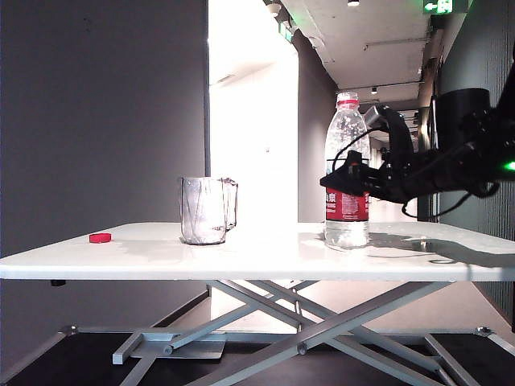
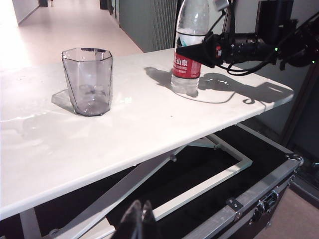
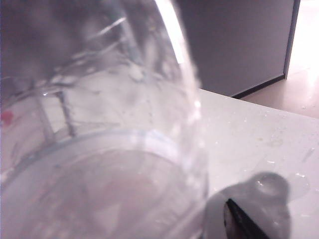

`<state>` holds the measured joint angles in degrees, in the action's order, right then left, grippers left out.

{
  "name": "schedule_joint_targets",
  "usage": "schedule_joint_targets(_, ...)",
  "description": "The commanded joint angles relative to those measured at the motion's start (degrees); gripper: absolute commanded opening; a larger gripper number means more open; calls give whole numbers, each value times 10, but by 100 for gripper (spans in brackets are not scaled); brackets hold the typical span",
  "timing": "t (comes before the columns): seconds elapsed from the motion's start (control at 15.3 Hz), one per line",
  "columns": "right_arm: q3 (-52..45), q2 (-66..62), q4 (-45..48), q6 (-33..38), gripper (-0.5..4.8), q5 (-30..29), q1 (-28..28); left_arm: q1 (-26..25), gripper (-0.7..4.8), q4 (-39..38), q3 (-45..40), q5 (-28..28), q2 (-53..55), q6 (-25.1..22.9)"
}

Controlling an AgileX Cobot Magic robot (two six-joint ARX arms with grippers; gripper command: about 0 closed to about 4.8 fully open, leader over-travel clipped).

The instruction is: Pick up the mineral water bottle on the table and pour water into the mug until it's half full.

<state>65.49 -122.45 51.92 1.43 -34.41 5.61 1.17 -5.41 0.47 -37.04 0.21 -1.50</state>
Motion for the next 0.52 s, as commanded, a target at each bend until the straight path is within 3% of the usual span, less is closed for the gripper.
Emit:
schedule_joint_targets(0.07,0,5,-13,-2,479,4,0,1,-5,1,1,-3,0,-2)
schedule_joint_targets(0.52,0,5,2,-1,479,-3,0,0,-5,-10,1,-3,0,-2)
